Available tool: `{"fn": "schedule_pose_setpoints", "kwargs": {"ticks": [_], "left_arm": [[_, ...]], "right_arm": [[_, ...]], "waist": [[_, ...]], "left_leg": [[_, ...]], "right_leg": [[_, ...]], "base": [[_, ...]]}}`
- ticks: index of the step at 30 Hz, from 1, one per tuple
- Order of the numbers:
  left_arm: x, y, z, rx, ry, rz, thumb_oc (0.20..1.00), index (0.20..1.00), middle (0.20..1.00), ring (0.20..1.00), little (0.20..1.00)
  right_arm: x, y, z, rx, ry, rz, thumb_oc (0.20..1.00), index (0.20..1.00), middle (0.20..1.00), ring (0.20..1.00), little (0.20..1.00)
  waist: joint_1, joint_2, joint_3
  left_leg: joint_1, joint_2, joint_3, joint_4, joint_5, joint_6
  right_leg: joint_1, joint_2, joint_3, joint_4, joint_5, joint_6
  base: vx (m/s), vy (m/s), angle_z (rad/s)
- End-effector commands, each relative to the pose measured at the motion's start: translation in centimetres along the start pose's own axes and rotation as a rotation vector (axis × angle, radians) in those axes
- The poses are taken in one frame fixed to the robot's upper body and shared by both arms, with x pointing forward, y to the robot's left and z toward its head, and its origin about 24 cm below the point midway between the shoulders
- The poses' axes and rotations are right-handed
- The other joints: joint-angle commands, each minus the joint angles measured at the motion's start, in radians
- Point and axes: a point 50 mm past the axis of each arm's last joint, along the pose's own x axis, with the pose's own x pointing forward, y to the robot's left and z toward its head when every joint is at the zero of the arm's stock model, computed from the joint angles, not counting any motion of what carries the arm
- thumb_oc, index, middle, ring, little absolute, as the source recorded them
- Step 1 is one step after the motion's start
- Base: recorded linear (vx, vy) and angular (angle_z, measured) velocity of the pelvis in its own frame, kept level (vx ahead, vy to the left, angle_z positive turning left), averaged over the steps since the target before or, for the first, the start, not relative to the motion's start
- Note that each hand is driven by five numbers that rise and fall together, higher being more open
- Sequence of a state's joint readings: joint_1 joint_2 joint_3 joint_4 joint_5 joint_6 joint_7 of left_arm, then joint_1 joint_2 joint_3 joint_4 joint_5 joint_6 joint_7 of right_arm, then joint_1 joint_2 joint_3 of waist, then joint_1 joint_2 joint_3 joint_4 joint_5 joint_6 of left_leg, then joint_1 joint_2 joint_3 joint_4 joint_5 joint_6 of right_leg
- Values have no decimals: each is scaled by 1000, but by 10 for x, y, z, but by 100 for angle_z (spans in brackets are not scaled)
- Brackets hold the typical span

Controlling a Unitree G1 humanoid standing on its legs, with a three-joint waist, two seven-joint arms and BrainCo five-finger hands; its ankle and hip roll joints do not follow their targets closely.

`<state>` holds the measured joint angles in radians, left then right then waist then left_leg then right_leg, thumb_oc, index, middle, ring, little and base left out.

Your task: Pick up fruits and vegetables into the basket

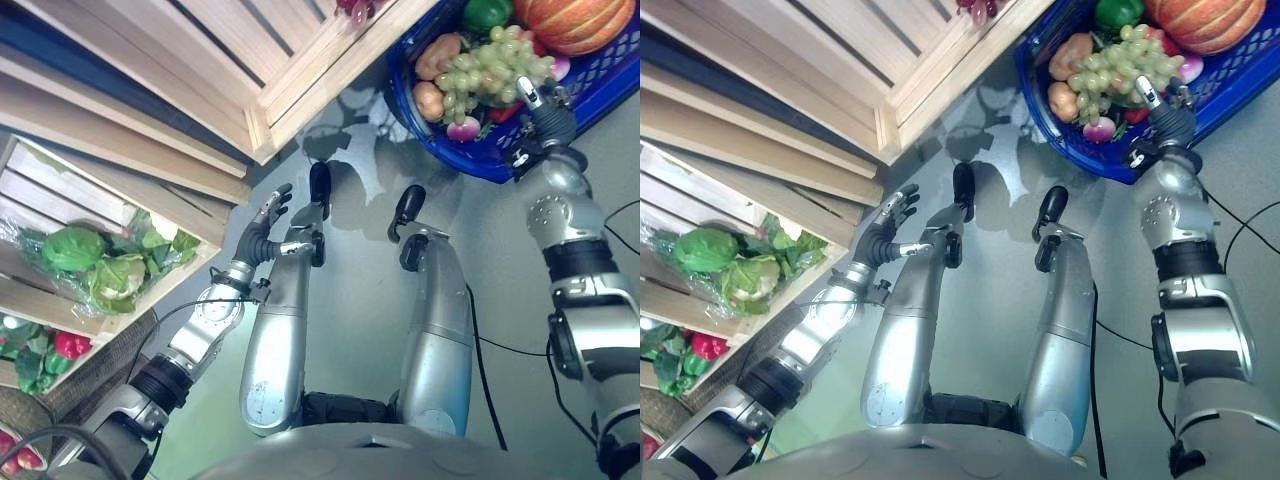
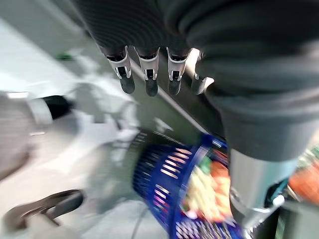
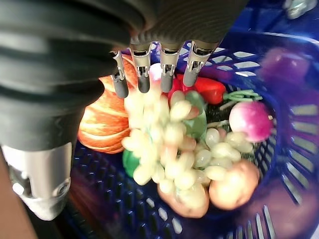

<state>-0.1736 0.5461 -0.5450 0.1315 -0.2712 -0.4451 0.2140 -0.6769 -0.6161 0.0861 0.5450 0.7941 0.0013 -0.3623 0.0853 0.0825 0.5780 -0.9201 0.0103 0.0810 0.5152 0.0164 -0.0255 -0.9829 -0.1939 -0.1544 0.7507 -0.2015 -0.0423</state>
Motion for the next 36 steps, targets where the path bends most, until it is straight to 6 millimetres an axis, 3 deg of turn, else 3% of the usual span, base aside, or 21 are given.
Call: {"fn": "schedule_pose_setpoints", "kwargs": {"ticks": [1,10,11,14,15,17,18,21,24,29,36], "left_arm": [[-14,-6,23,-2,-167,50,1000,1000,1000,1000,1000],[-21,38,62,98,-353,241,1000,1000,1000,1000,1000],[-20,43,67,108,-375,258,1000,1000,1000,1000,1000],[-27,53,79,204,-436,307,1000,1000,1000,1000,1000],[-28,53,79,220,-434,314,1000,1000,1000,1000,1000],[-30,61,88,297,-477,378,1000,1000,1000,1000,1000],[-30,63,93,429,-510,416,1000,1000,1000,1000,1000],[-29,69,95,592,-525,480,1000,1000,1000,1000,1000],[-25,86,104,924,-551,579,1000,1000,1000,1000,1000],[-20,107,114,1250,-578,613,1000,1000,1000,1000,1000],[-2,130,123,1552,-527,538,1000,1000,1000,1000,1000]], "right_arm": [[-22,-29,-9,29,-96,-50,1000,1000,1000,1000,1000],[-81,-25,-39,-61,-190,42,1000,1000,1000,1000,1000],[-85,-25,-36,-62,-212,49,1000,1000,1000,1000,1000],[-104,-29,-38,-64,-271,59,1000,1000,1000,1000,1000],[-107,-31,-39,-65,-270,60,1000,1000,1000,1000,1000],[-116,-29,-32,-96,-334,75,1000,1000,1000,1000,1000],[-121,-29,-27,-124,-376,91,1000,1000,1000,1000,1000],[-124,-27,-20,-159,-412,119,1000,1000,1000,1000,1000],[-128,-24,-10,-190,-470,172,1000,1000,1000,1000,1000],[-136,-25,5,-162,-540,253,1000,1000,1000,1000,1000],[-141,-20,18,-208,-612,399,1000,1000,1000,1000,1000]], "waist": [[-61,87,-58],[-117,65,-58],[-121,64,-58],[-140,57,-58],[-143,56,-58],[-157,55,-58],[-168,55,-58],[-180,60,-58],[-202,66,-58],[-242,83,-58],[-305,111,-58]], "left_leg": [[118,-24,40,-20,-130,37],[265,-22,78,-70,-129,27],[252,-20,89,-80,-102,33],[308,-22,100,-87,-108,33],[334,-24,93,-80,-135,27],[343,-23,110,-86,-115,33],[366,-22,119,-86,-120,31],[396,-23,128,-93,-121,28],[429,-23,144,-99,-122,21],[467,-23,166,-103,-121,10],[500,-27,193,-108,-121,2]], "right_leg": [[86,72,-46,-74,34,34],[226,75,-34,-144,40,53],[215,76,-42,-160,67,44],[269,83,-31,-177,62,48],[293,85,-21,-168,35,56],[301,87,-19,-181,55,49],[322,87,-15,-187,50,51],[345,86,-8,-194,46,55],[371,83,3,-196,36,60],[392,74,27,-189,25,64],[402,69,69,-184,18,69]], "base": [[-18,19,-13],[-24,28,-11],[-87,31,-19],[4,38,-11],[16,76,-8],[-23,77,-11],[16,83,-13],[19,90,-12],[21,124,-19],[42,144,-12],[64,157,-15]]}}
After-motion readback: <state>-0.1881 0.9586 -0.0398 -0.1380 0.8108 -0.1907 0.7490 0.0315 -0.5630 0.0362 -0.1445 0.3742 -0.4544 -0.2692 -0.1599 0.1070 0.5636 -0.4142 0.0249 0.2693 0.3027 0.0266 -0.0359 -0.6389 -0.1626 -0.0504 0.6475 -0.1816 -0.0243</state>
